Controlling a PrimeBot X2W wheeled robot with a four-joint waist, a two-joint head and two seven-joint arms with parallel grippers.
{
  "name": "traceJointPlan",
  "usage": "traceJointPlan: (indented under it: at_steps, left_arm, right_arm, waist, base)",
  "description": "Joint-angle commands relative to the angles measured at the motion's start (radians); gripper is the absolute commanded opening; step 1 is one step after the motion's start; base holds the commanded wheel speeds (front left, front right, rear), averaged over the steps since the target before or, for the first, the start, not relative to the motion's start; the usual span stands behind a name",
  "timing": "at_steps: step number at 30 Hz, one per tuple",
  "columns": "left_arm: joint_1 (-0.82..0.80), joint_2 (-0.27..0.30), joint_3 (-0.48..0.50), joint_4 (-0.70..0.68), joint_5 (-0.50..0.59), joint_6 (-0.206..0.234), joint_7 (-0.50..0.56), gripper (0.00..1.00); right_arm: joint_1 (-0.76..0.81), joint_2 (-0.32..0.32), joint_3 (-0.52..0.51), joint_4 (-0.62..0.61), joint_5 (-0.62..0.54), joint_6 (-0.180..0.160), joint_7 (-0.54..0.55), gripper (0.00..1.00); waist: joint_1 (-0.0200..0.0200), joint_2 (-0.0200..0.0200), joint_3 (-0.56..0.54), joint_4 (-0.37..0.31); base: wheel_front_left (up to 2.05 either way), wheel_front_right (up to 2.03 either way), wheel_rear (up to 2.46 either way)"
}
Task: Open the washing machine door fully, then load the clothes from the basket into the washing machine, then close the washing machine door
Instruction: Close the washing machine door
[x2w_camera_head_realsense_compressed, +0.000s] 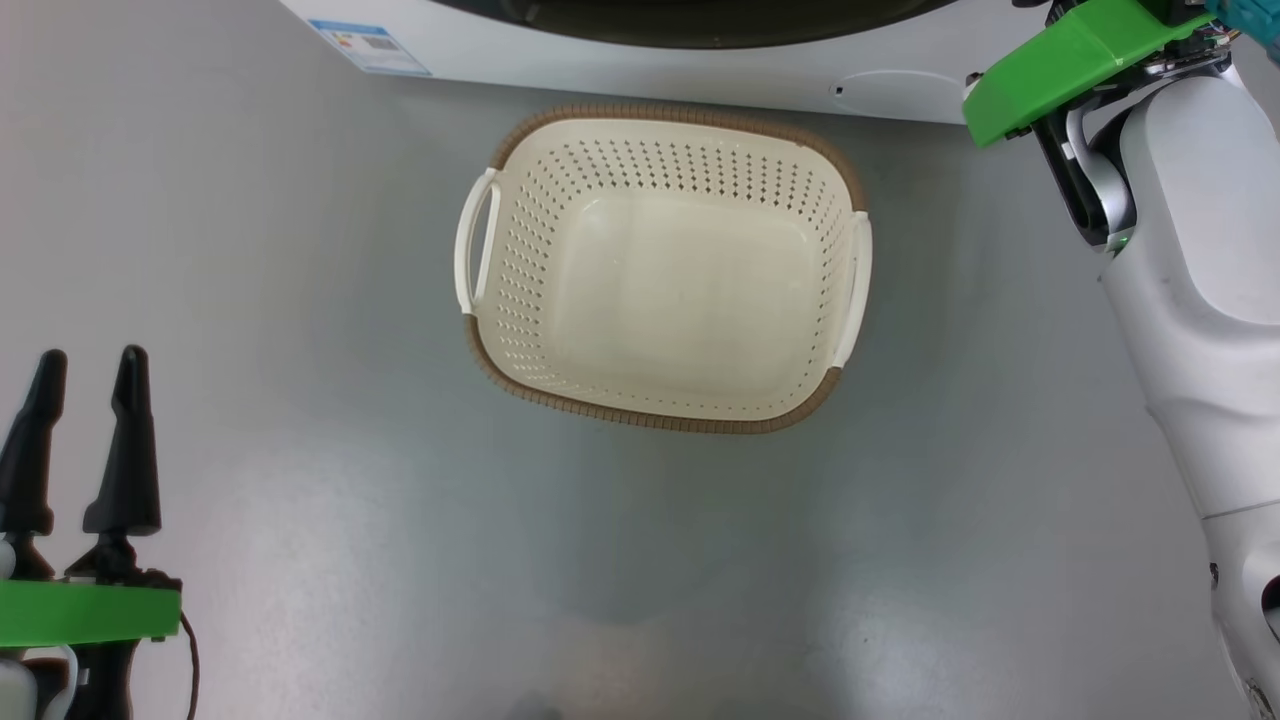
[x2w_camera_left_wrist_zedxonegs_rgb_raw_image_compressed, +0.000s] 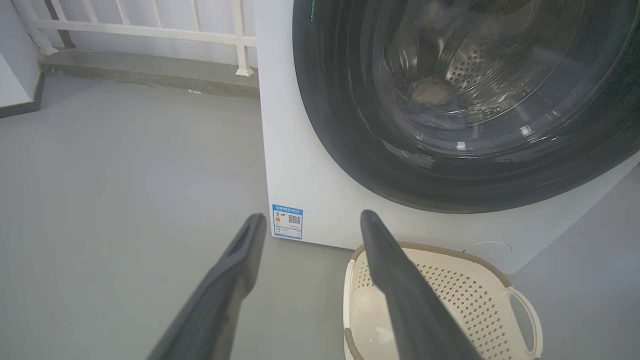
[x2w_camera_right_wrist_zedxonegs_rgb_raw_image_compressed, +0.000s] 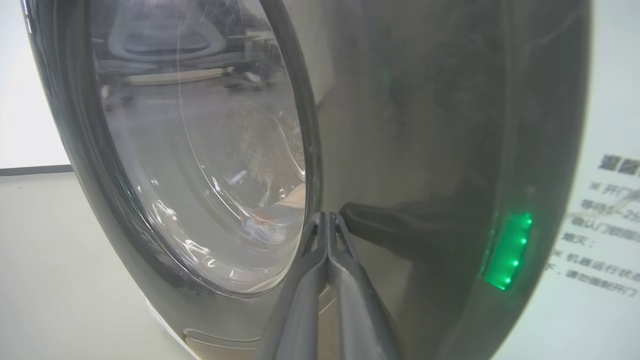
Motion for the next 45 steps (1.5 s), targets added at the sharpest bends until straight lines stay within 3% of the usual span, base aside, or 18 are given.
traceJointPlan:
  at_steps: [1, 5, 6, 7, 8, 9, 21, 33, 45]
  left_arm:
    - [-0.010, 0.050, 0.039, -0.016, -0.007, -0.003, -0.007, 1.00]
    - [-0.006, 0.048, 0.036, -0.013, -0.003, -0.003, -0.007, 1.00]
    - [-0.004, 0.045, 0.037, -0.013, -0.004, -0.003, -0.007, 1.00]
    - [-0.002, 0.044, 0.037, -0.013, -0.004, -0.003, -0.007, 1.00]
    - [0.000, 0.042, 0.036, -0.014, -0.003, -0.003, -0.007, 1.00]
    - [0.003, 0.041, 0.035, -0.016, -0.001, -0.003, -0.007, 1.00]
    - [0.065, 0.046, 0.032, -0.018, 0.027, -0.003, -0.007, 1.00]
    - [0.121, 0.044, 0.030, -0.024, 0.068, -0.003, -0.007, 1.00]
    - [0.175, 0.009, 0.036, -0.020, 0.106, -0.003, -0.007, 1.00]
  right_arm:
    - [-0.004, 0.007, -0.012, -0.016, 0.009, -0.018, -0.007, 0.00]
    - [0.027, 0.009, -0.011, -0.015, 0.030, -0.018, -0.008, 0.00]
    - [0.038, 0.009, -0.012, -0.020, 0.039, -0.018, -0.008, 0.09]
    - [0.051, 0.008, -0.012, -0.029, 0.048, -0.018, -0.009, 0.33]
    - [0.067, 0.007, -0.010, -0.040, 0.055, -0.018, -0.009, 0.49]
    - [0.084, 0.006, -0.007, -0.051, 0.062, -0.018, -0.009, 0.98]
    - [0.285, -0.003, 0.060, -0.196, 0.118, -0.018, -0.009, 1.00]
    - [0.553, -0.011, 0.032, -0.380, 0.174, -0.018, -0.009, 1.00]
    - [0.765, -0.024, -0.003, -0.456, 0.224, -0.018, -0.009, 1.00]
  waist:
    - [-0.0001, 0.0000, -0.011, -0.006]
    - [-0.0001, 0.0000, -0.048, -0.012]
    - [-0.0001, 0.0000, -0.060, -0.014]
    - [-0.0001, 0.0000, -0.073, -0.016]
    - [-0.0001, 0.0000, -0.087, -0.018]
    - [-0.0001, 0.0000, -0.102, -0.021]
    - [-0.0001, 0.0000, -0.244, -0.097]
    - [-0.0001, 0.0000, -0.387, -0.195]
    - [-0.0001, 0.0000, -0.500, -0.275]
  base:
    - [0.00, 0.00, 0.00]
    - [0.00, 0.00, 0.00]
    - [0.00, 0.00, 0.00]
    - [0.00, 0.00, 0.00]
    - [0.00, 0.00, 0.00]
    - [0.00, 0.00, 0.00]
    - [0.00, 0.00, 0.00]
    - [0.00, 0.00, 0.00]
    - [0.00, 0.00, 0.00]
